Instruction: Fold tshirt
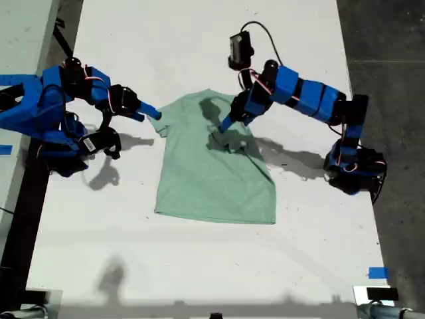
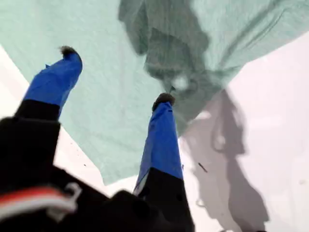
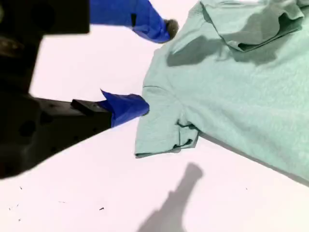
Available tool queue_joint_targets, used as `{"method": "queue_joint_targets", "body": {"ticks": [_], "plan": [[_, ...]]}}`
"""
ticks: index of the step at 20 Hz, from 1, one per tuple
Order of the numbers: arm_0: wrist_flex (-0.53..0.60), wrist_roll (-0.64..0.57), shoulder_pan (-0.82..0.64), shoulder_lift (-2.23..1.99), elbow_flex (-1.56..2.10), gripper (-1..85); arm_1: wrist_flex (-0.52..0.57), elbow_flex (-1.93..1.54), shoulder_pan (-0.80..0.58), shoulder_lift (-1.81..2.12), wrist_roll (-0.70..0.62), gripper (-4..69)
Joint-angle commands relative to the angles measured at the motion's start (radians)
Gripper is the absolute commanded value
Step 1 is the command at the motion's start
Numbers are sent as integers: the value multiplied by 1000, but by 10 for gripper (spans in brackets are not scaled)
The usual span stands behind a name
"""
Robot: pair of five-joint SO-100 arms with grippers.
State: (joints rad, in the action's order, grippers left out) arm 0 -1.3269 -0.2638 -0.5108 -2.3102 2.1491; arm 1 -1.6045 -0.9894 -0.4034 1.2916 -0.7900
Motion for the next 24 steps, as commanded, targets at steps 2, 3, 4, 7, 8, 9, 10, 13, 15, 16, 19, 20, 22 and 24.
{"method": "queue_joint_targets", "body": {"ticks": [2,3,4,7,8,9,10,13,15,16,19,20,22,24], "plan": [[17,-25,-54,58,-44,246,-31,-55,25,192,-3,292],[23,-41,-75,95,-46,247,-31,-67,29,202,0,286],[29,-57,-97,137,-52,247,-31,-72,35,206,3,282],[63,-100,-155,249,-55,250,-31,-84,49,206,8,280],[80,-110,-172,282,-57,250,-31,-89,54,207,9,280],[98,-120,-186,314,-58,250,-31,-92,58,209,9,280],[114,-127,-198,350,-61,250,-31,-95,61,212,9,280],[169,-150,-242,479,-77,256,-31,-106,77,221,14,279],[196,-166,-268,578,-101,260,-31,-114,89,235,18,279],[207,-172,-276,629,-123,263,-31,-121,94,244,18,278],[216,-181,-307,767,-190,274,-29,-144,110,281,25,271],[219,-189,-318,807,-212,274,-29,-156,117,298,28,268],[218,-201,-342,896,-245,272,-25,-193,124,342,34,260],[222,-213,-362,969,-261,232,-6,-256,127,403,41,255]]}}
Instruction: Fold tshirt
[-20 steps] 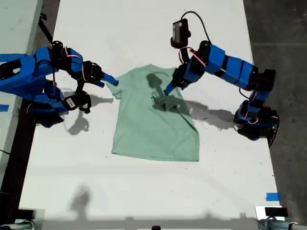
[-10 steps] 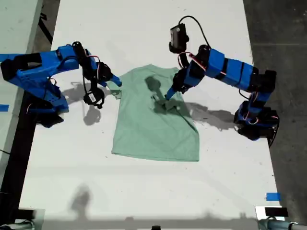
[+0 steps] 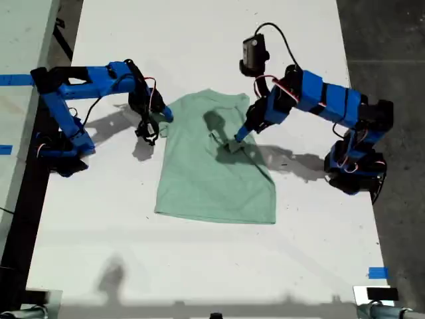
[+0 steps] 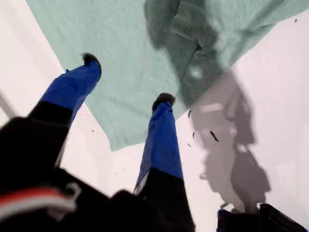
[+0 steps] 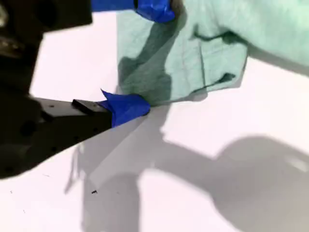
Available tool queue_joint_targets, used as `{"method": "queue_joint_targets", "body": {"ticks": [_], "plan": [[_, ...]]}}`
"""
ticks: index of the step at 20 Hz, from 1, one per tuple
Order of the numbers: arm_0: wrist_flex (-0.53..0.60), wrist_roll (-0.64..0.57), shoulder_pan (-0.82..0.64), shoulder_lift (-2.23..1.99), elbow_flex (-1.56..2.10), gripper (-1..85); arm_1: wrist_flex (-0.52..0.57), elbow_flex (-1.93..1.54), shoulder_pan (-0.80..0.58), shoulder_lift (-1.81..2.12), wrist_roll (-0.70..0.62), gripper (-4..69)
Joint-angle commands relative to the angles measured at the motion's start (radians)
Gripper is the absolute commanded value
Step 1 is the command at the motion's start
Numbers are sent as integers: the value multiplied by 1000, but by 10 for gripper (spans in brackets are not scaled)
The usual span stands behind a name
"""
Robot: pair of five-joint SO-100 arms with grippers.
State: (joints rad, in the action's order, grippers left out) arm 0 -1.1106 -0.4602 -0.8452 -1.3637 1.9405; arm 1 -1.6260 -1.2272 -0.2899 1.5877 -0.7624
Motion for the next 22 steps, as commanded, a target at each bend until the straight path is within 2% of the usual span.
{"method": "queue_joint_targets", "body": {"ticks": [1,3,5,8,12,15,18,22], "plan": [[15,-18,-32,44,-54,179,29,-60,14,143,17,252],[35,-35,-37,84,-52,50,55,-146,9,210,25,246],[31,-54,-40,106,-54,2,77,-224,5,275,34,241],[21,-3,-15,-61,31,1,112,-324,-3,351,44,235],[-60,60,-6,-393,141,1,129,-360,-6,368,49,227],[-103,89,77,-486,35,1,144,-377,-3,365,55,224],[-100,84,163,-359,-176,1,150,-383,2,362,63,221],[-121,49,256,41,-595,1,150,-393,9,360,74,218]]}}
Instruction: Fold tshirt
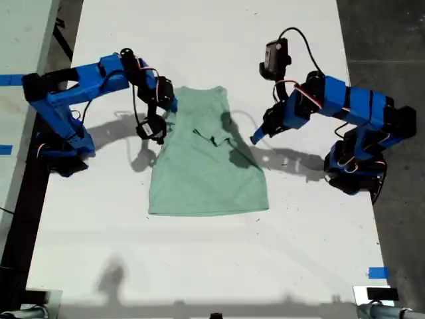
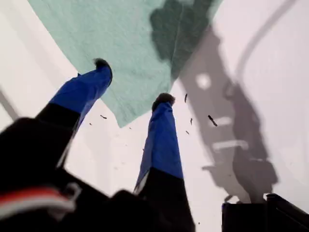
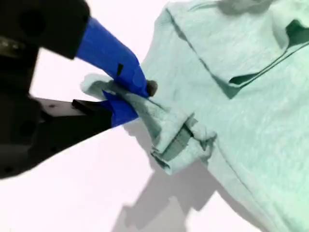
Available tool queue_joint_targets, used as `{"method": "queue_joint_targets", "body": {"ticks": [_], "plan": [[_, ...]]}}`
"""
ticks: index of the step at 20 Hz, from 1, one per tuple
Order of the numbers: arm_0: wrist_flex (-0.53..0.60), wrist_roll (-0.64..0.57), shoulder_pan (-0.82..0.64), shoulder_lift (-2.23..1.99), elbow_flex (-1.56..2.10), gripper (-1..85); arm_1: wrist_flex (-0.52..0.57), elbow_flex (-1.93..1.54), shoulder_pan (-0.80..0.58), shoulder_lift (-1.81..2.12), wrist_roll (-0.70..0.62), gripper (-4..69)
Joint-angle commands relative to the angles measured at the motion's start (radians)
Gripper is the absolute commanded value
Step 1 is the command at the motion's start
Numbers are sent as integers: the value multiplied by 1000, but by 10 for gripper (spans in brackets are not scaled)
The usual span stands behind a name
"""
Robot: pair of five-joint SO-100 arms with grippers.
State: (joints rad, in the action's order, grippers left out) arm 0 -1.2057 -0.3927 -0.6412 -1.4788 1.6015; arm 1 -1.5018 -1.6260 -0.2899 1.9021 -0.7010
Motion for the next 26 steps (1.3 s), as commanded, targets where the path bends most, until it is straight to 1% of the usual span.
{"method": "queue_joint_targets", "body": {"ticks": [1,2,3,4,5,6,7,9,11,13,15,17,19,20,23,25,26], "plan": [[-66,-25,69,296,-419,1,25,3,12,46,17,218],[-117,-32,83,448,-606,1,23,-3,17,48,21,218],[-138,-43,89,563,-741,7,20,-5,21,49,28,218],[-98,-34,80,595,-721,23,18,-11,26,54,34,217],[-114,-21,66,630,-724,117,17,-20,29,61,38,217],[-132,-25,57,649,-723,302,17,-32,31,69,43,215],[-158,-25,48,655,-723,339,20,-44,31,77,46,215],[-215,-20,44,607,-715,355,23,-54,29,80,46,214],[-235,-11,66,459,-669,355,20,-54,29,80,46,211],[-314,14,94,301,-647,351,11,-57,35,81,52,211],[-347,43,132,133,-535,347,9,-58,54,81,52,209],[-314,89,192,-20,-356,344,12,-69,75,81,51,208],[-225,160,265,-193,-115,339,29,-91,110,83,54,204],[-202,213,301,-265,0,336,41,-104,127,83,61,199],[-166,376,417,-420,241,316,91,-164,181,84,91,245],[-97,474,506,-497,342,302,114,-222,210,84,126,273],[-87,517,541,-508,367,300,127,-255,224,87,144,287]]}}
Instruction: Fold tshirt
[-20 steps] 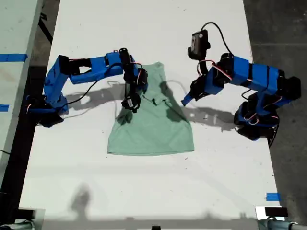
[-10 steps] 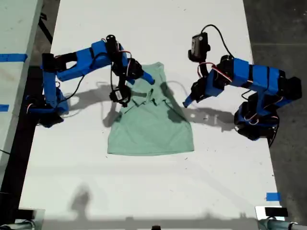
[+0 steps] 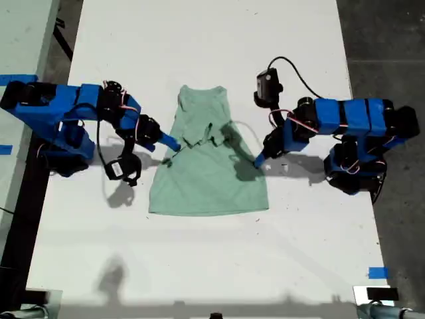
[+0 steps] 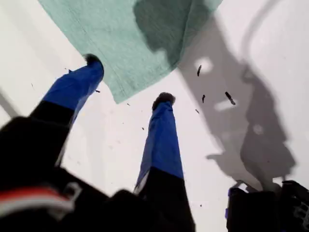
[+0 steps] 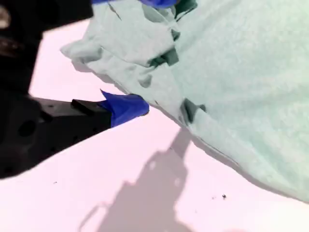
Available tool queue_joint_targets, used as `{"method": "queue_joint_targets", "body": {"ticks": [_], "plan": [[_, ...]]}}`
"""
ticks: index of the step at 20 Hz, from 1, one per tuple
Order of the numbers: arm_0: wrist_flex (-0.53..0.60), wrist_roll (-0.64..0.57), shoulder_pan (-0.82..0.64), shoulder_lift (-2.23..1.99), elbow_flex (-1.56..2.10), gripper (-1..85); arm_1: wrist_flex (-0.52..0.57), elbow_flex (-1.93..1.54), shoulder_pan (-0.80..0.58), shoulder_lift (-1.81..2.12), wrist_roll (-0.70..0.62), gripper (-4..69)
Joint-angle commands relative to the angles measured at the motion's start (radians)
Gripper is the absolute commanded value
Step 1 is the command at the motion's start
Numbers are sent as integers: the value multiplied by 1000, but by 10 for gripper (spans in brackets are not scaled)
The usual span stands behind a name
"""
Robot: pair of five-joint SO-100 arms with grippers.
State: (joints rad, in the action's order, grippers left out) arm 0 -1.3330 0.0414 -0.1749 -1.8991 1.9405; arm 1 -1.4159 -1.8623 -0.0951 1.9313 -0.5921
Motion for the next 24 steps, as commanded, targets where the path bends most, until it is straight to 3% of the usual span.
{"method": "queue_joint_targets", "body": {"ticks": [1,10,21,23,24], "plan": [[40,115,100,-84,40,298,61,-51,43,61,55,304],[104,100,109,11,44,296,411,-434,121,69,249,293],[101,78,95,28,43,291,669,-465,219,-184,356,249],[100,78,101,31,44,289,641,-403,229,-250,353,196],[98,83,107,34,44,289,638,-400,227,-253,353,135]]}}
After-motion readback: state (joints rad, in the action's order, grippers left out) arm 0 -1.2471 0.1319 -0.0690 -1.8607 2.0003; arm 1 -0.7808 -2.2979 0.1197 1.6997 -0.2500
